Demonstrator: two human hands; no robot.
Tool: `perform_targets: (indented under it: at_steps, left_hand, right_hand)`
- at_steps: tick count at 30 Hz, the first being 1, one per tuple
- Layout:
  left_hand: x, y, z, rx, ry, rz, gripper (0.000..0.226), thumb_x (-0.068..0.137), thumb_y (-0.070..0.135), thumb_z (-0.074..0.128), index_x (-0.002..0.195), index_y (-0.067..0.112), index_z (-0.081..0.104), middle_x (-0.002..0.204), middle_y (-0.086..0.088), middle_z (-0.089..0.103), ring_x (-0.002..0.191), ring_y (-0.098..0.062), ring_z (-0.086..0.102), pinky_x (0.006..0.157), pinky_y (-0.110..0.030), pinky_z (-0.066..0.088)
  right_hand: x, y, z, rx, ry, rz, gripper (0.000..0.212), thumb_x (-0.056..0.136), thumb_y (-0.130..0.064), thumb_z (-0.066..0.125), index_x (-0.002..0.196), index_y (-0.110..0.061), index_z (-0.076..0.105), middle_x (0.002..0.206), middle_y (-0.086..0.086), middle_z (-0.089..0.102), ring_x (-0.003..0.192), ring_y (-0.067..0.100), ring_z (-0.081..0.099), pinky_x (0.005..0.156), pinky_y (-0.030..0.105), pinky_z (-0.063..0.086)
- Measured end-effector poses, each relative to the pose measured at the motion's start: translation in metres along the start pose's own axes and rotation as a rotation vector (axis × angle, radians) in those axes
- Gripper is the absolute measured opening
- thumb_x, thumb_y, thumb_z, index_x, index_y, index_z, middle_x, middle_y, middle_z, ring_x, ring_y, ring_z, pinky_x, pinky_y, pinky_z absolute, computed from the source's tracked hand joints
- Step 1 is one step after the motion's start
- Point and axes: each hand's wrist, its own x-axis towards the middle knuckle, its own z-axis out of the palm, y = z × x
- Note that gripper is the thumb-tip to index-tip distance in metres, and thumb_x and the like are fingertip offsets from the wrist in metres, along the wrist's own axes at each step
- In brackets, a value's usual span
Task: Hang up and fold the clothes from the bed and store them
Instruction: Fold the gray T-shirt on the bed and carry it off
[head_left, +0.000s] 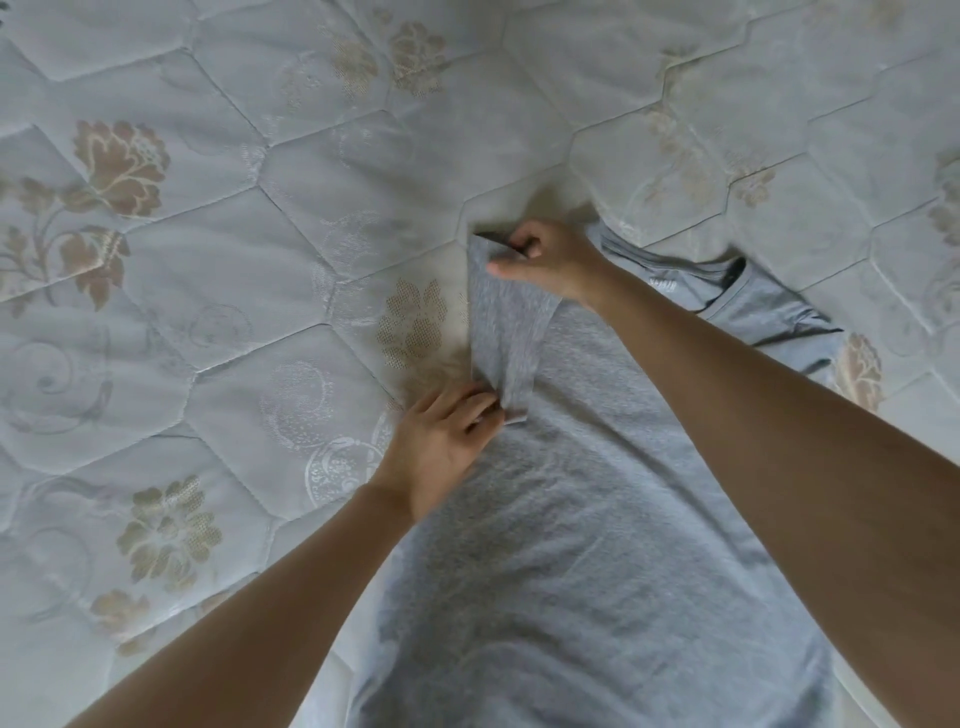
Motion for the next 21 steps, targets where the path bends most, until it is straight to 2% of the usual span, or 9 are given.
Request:
perform_targets:
  at_steps: [2,4,7,9,11,13,16,18,21]
  left_hand:
    - [-0.004,0.001,-0.004,-0.020,0.038,-0.043,0.025,0.074,-0.001,0.071,0.095,0.013,0.075,0.092,-0.002,0.069,0.083,-0.021,0.065,0.066,-0.029,0.054]
    - [-0.007,0.002,-0.006,-0.030,0.010,-0.111,0.027,0.066,-0.003,0.077,0.089,0.011,0.074,0.086,-0.002,0.066,0.074,-0.020,0.063,0.054,-0.028,0.053]
    - [-0.006,0.005,-0.006,-0.014,-0.006,-0.180,0.008,0.082,0.016,0.067,0.083,0.010,0.072,0.082,-0.002,0.064,0.068,-0.019,0.062,0.050,-0.029,0.052]
    - [0.001,0.009,-0.009,-0.020,0.005,-0.225,0.017,0.086,0.022,0.059,0.079,0.011,0.071,0.076,-0.002,0.063,0.065,-0.019,0.059,0.053,-0.029,0.050]
    - [0.012,0.011,-0.013,-0.007,0.046,-0.222,0.011,0.082,0.014,0.060,0.082,0.009,0.070,0.078,-0.004,0.064,0.071,-0.023,0.061,0.061,-0.034,0.051]
    - [0.029,0.006,-0.015,0.038,0.082,-0.187,0.020,0.076,0.003,0.060,0.093,0.006,0.071,0.089,-0.007,0.067,0.084,-0.026,0.064,0.075,-0.035,0.051]
    - [0.065,-0.010,-0.013,0.063,0.099,-0.085,0.032,0.081,0.000,0.047,0.102,-0.001,0.070,0.105,-0.014,0.068,0.102,-0.032,0.065,0.092,-0.036,0.049]
    - [0.087,-0.021,-0.005,0.087,-0.069,-0.043,0.044,0.087,0.007,0.037,0.120,-0.004,0.063,0.127,-0.019,0.062,0.122,-0.034,0.056,0.106,-0.041,0.043]
    - [0.096,-0.030,0.017,0.148,-0.408,-0.057,0.066,0.094,0.032,0.004,0.153,0.007,0.022,0.161,-0.015,0.017,0.150,-0.031,0.013,0.122,-0.044,0.013]
  right_hand:
    - [-0.005,0.010,-0.005,-0.068,-0.030,0.035,0.036,0.078,-0.034,0.081,0.094,-0.005,0.066,0.081,0.002,0.060,0.079,0.018,0.058,0.069,0.030,0.041]
    - [-0.008,0.020,-0.007,-0.139,0.016,0.053,0.021,0.081,-0.027,0.079,0.090,-0.011,0.068,0.084,0.003,0.066,0.084,0.021,0.063,0.073,0.031,0.045]
    - [-0.017,0.031,0.002,-0.139,0.205,0.055,0.012,0.089,-0.021,0.068,0.099,-0.014,0.068,0.096,0.002,0.067,0.093,0.021,0.063,0.075,0.030,0.045]
    - [-0.028,0.033,0.014,-0.209,0.397,-0.019,0.017,0.093,-0.018,0.060,0.107,-0.010,0.065,0.106,0.007,0.063,0.100,0.026,0.060,0.075,0.031,0.045]
    - [-0.045,0.032,0.031,-0.320,0.576,-0.136,0.020,0.093,-0.011,0.055,0.109,-0.003,0.063,0.110,0.016,0.060,0.100,0.032,0.057,0.076,0.036,0.046]
    - [-0.066,0.030,0.051,-0.349,0.708,-0.211,0.022,0.091,-0.009,0.049,0.104,0.000,0.064,0.104,0.018,0.060,0.093,0.033,0.058,0.074,0.040,0.051]
    - [-0.101,0.028,0.086,-0.318,0.752,-0.255,0.033,0.090,-0.009,0.042,0.112,0.004,0.064,0.111,0.019,0.062,0.099,0.034,0.060,0.081,0.045,0.054]
    - [-0.121,0.028,0.111,-0.292,0.682,-0.269,0.041,0.095,-0.007,0.044,0.132,0.009,0.052,0.132,0.023,0.055,0.121,0.034,0.055,0.101,0.042,0.048]
    - [-0.149,0.029,0.149,-0.251,0.491,-0.168,0.058,0.105,-0.025,0.039,0.152,0.006,0.022,0.160,0.020,0.023,0.149,0.028,0.023,0.121,0.040,0.024]
